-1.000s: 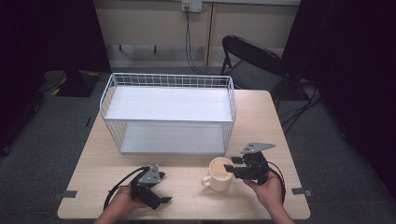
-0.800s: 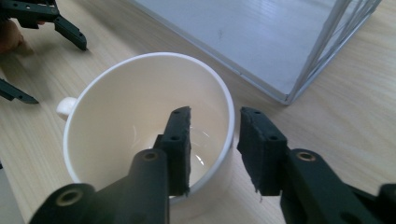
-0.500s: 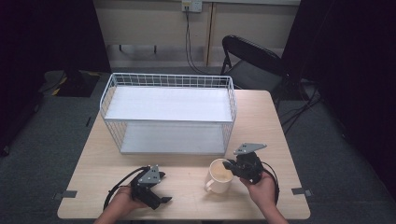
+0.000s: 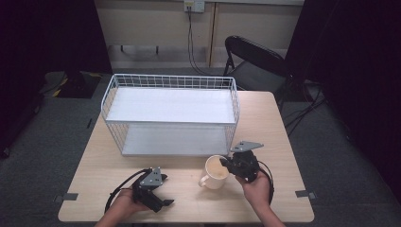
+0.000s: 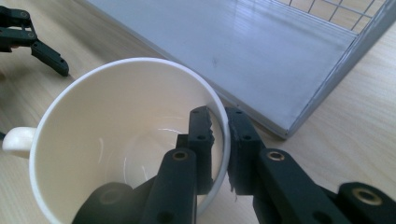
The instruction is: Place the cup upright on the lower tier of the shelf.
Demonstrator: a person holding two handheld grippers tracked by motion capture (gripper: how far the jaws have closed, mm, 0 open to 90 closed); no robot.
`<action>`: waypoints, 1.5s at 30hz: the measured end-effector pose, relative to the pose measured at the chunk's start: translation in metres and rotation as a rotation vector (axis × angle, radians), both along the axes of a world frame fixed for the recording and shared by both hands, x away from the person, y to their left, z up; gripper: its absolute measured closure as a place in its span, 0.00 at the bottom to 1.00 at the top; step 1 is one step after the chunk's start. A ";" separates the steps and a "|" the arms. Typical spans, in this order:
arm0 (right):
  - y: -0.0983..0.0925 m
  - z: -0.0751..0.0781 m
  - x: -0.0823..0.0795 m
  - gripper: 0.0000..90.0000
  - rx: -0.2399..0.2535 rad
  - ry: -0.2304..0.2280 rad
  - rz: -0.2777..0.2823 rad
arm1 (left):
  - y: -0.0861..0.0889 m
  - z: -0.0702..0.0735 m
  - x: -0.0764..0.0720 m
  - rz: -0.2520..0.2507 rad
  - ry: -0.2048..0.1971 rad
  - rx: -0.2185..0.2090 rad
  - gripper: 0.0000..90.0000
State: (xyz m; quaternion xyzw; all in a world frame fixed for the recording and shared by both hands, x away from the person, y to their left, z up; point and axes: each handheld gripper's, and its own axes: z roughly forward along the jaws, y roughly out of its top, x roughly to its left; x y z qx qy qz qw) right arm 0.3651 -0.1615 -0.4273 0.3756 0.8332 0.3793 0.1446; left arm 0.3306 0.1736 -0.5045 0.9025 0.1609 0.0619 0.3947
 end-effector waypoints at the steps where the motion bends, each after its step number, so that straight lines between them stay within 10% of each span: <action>1: 0.002 0.000 0.000 0.91 0.000 -0.001 -0.003 | 0.000 0.000 0.000 0.000 0.000 0.000 0.09; 29: 0.023 0.015 0.017 0.98 0.022 -0.015 -0.052 | 0.001 0.000 0.000 0.000 0.002 0.001 0.09; 34: 0.025 0.011 0.016 0.76 -0.022 -0.030 -0.074 | 0.001 0.000 0.000 0.000 0.002 0.001 0.09; 45: 0.026 0.003 0.018 0.85 -0.009 0.001 -0.056 | 0.001 0.000 0.000 0.000 0.002 0.002 0.09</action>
